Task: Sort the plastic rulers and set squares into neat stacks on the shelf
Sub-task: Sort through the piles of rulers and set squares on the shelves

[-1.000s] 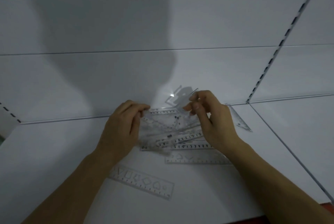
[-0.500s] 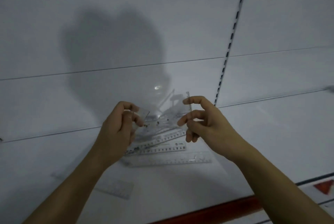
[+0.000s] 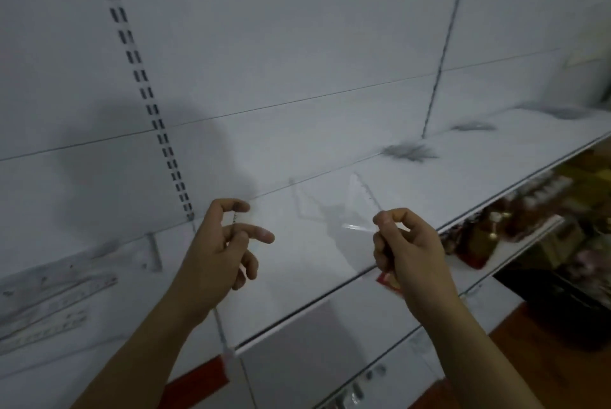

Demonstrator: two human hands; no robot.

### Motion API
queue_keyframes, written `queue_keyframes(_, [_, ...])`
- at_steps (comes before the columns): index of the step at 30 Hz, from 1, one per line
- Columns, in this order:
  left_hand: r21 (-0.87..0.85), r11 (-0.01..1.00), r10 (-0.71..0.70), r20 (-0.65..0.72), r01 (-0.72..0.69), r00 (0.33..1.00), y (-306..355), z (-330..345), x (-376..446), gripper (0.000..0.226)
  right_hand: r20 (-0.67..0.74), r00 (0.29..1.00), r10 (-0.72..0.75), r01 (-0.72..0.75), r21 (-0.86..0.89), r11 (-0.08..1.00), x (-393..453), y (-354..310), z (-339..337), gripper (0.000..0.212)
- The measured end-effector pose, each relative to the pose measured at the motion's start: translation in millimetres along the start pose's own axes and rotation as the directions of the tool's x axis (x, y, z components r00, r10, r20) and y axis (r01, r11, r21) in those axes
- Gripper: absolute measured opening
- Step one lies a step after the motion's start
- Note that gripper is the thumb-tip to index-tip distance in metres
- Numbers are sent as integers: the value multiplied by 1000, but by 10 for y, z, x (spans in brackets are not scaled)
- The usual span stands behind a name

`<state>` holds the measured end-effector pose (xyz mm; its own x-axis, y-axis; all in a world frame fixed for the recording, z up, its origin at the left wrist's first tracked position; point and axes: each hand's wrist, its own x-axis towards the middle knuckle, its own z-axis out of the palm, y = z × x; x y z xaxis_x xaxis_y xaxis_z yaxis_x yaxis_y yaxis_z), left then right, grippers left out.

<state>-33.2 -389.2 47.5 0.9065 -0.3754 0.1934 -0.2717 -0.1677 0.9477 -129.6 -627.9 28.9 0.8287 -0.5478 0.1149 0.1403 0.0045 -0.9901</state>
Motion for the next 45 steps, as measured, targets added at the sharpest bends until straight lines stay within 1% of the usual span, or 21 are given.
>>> queue_keyframes(2, [7,1000,15,42,-15,999,60,429,115,29,-118,993,-13,16,29,999,65,-18,-433,25])
queue_keyframes(5, [-26,1000,15,114,-12,993,187,1024,306,27,-276,961,-27,42,52,998,116,-57,-1001,24])
queue_keyframes(9, [-50,999,3,230,9,973,360,1807,621,23,-412,910,-49,70,36,997,209,-98,-1632,26])
queue_keyframes(12, [-9,1000,19,306,-17,952,391,2286,855,25,-476,879,-43,65,30,997,309,-84,-2019,24])
queue_keyframes(16, [45,997,44,372,-65,927,445,2776,1221,22,-512,859,-18,35,24,999,527,-51,-2438,24])
queue_keyframes(20, [80,989,80,399,-122,913,474,3234,1712,21,-553,832,-33,37,-4,999,922,34,-2839,23])
queue_keyframes(22, [80,985,108,409,-154,906,471,3430,1975,26,-557,829,-41,45,-7,999,1216,79,-3004,24])
queue_keyframes(24, [77,983,122,401,-167,908,464,3576,2239,31,-535,843,-58,44,-38,998,1563,106,-3120,24])
queue_keyframes(26, [89,980,137,360,-180,923,457,3648,2523,32,-473,879,-56,33,-57,998,1929,87,-3167,24])
queue_keyframes(29, [90,976,170,264,-200,949,445,3637,2982,29,-330,944,-10,-11,-61,998,2492,97,-3133,24])
queue_keyframes(32, [82,974,191,193,-210,962,461,3573,3377,24,-189,980,67,-74,-30,997,3016,214,-2986,20])
queue_keyframes(35, [58,989,123,140,-133,982,434,3486,3576,23,-85,987,136,-139,-36,990,3450,323,-2703,19])
queue_keyframes(38, [-1,999,41,166,-42,985,323,3326,3642,37,21,987,160,-159,-35,987,3815,354,-2374,20])
queue_keyframes(40, [-10,1000,13,164,-11,986,244,3200,3653,36,84,986,145,-135,-113,984,4008,358,-2196,19])
queue_keyframes(42, [-32,999,-23,142,28,990,168,3091,3671,33,136,984,113,-78,-239,968,4137,400,-2085,18])
queue_keyframes(45, [-60,995,-71,130,79,989,94,3014,3695,29,203,977,69,40,-491,870,4249,500,-2056,20])
